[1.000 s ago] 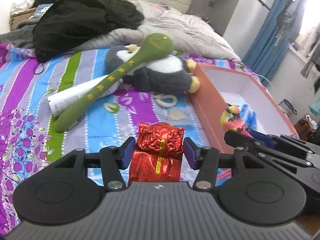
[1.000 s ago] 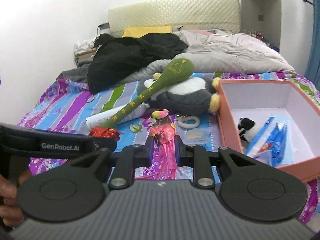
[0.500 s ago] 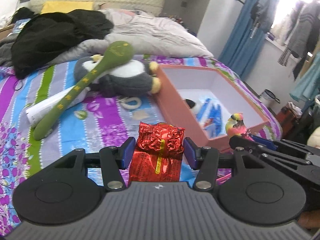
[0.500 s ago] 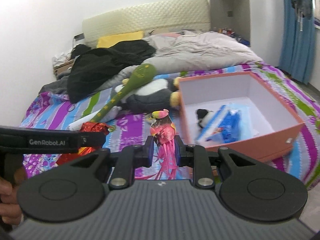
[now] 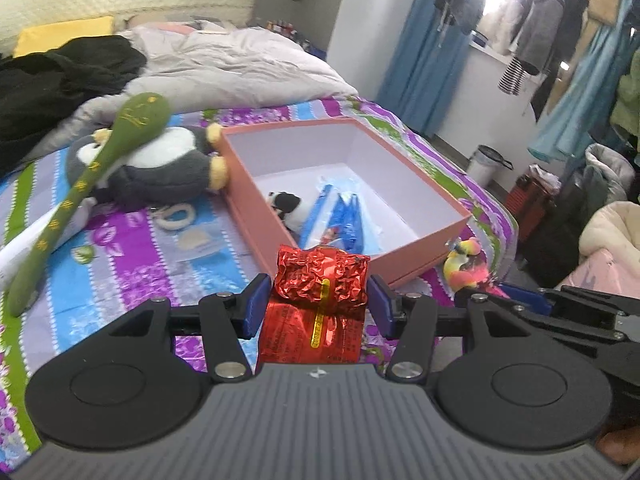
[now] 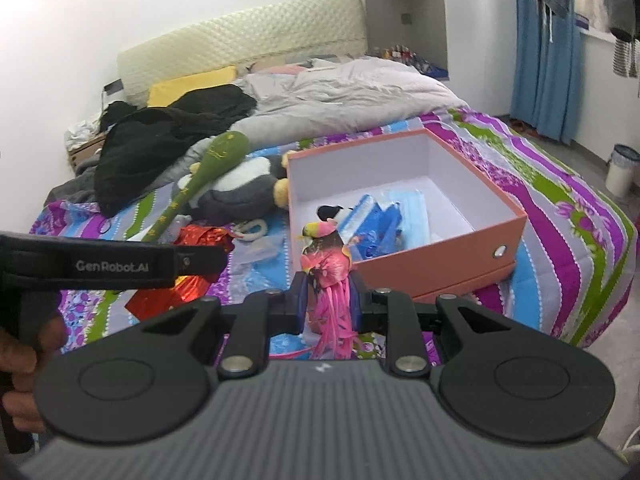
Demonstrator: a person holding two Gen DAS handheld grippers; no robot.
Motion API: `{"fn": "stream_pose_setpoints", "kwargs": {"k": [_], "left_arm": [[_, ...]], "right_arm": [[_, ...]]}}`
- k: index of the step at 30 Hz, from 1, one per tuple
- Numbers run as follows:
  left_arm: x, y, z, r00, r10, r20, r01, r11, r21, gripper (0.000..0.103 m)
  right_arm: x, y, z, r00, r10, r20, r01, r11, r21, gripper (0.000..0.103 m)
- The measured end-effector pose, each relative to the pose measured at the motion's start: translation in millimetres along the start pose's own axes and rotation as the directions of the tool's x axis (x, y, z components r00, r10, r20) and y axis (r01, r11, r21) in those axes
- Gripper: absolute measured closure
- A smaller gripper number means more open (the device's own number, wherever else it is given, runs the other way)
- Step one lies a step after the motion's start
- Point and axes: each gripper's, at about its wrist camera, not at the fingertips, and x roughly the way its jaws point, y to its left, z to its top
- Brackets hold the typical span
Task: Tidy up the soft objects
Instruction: 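Carry the red foil packet with the left gripper while the right carries the pink doll over the box, then open the left gripper to drop the packet while the right drops the doll into the box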
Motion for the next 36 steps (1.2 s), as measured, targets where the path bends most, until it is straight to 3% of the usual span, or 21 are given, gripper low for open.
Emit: {"fn": "stream_pose_setpoints", "kwargs": {"k": [11, 23, 30, 36], "left_arm": [[61, -4, 40, 0.999, -0.016, -0.049, 0.017, 1.000, 0.027, 0.044], [160, -1, 94, 0.995, -0.030, -0.099, 0.034, 0.999, 0.038, 0.044], [216, 5, 120, 0.991, -0.039, -0.131, 0.044, 0.998, 0.039, 0.044], [240, 11, 124, 0.986, -0.021, -0.163, 0.030, 0.998, 0.055, 0.043]], "right_arm": [[44, -27, 28, 0.999, 0.002, -0.043, -0.001, 0.999, 0.033, 0.079], [126, -67, 68, 0.995, -0.021, -0.103, 0.030, 0.996, 0.084, 0.078], [177, -87, 70, 0.984, -0.031, -0.174, 0.053, 0.991, 0.121, 0.078], [197, -90, 66, 0.975, -0.015, -0.223, 0.043, 0.992, 0.121, 0.074]]}}
